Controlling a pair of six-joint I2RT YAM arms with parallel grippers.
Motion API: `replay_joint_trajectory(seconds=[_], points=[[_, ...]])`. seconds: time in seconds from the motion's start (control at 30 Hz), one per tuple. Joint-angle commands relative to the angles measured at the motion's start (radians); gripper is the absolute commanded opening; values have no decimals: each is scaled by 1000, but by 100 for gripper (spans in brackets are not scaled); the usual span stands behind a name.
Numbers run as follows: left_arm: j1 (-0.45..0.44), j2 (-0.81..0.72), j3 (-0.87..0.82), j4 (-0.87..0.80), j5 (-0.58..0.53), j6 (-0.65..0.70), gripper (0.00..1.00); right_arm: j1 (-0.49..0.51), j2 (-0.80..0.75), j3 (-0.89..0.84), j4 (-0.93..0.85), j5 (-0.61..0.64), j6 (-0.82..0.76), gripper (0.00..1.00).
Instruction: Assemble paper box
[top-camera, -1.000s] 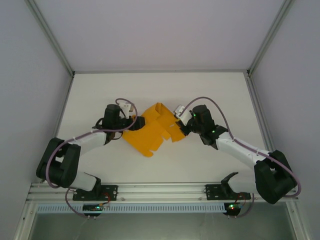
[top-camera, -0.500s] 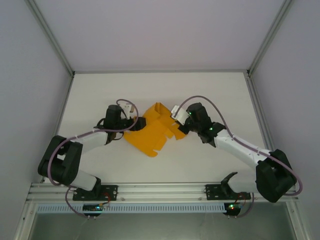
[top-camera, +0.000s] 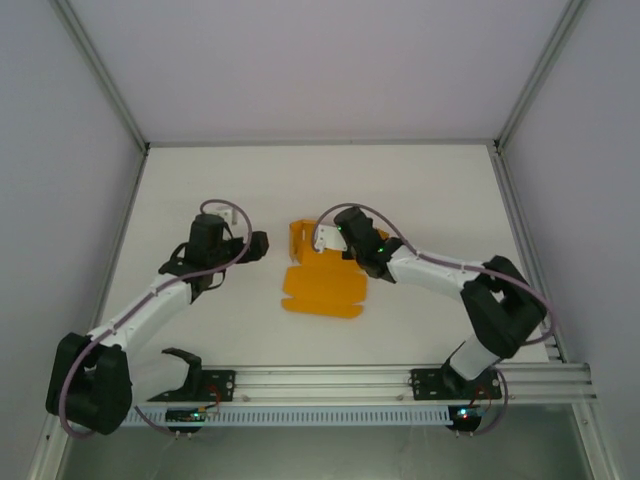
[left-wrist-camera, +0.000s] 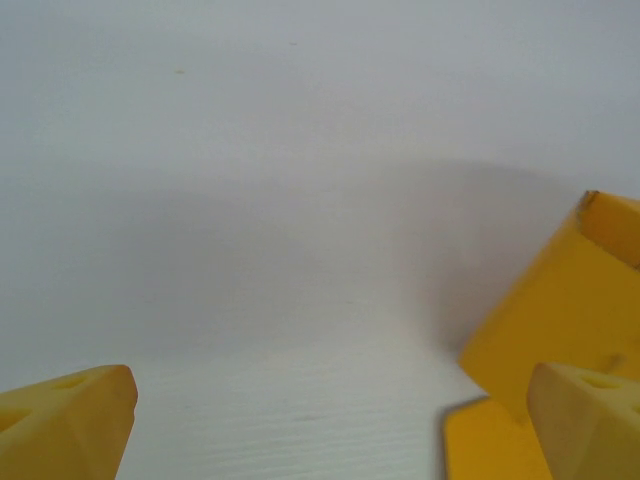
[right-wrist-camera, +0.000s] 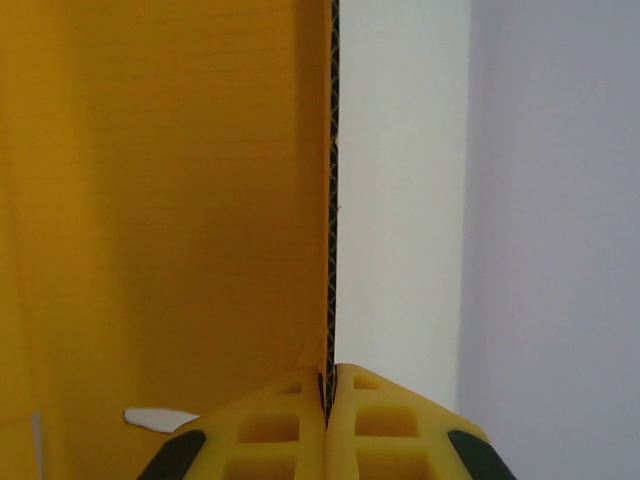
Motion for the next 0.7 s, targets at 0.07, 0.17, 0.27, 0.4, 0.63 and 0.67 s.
replay_joint_trajectory(seconds=[0.07,0.17,0.27,0.4,0.63,0.67], points=[[58,59,39,21,-4,-19,100,7,35,-50,408,19,-291,0],[63,108,57,96,44,13,100,2,59,-77,511,-33,-357,0],[64,155,72,166,98,47,99,0,91,-104,610,-66,-358,0],[63,227,75,277,200,123,100,-17,153,-155,829,-112,-403,0],[13,351,54,462,245,205,77,-45,210,-210,932,-123,-379,0],[5,365,53,477,246,212,75,-45,211,-223,945,-126,-378,0]])
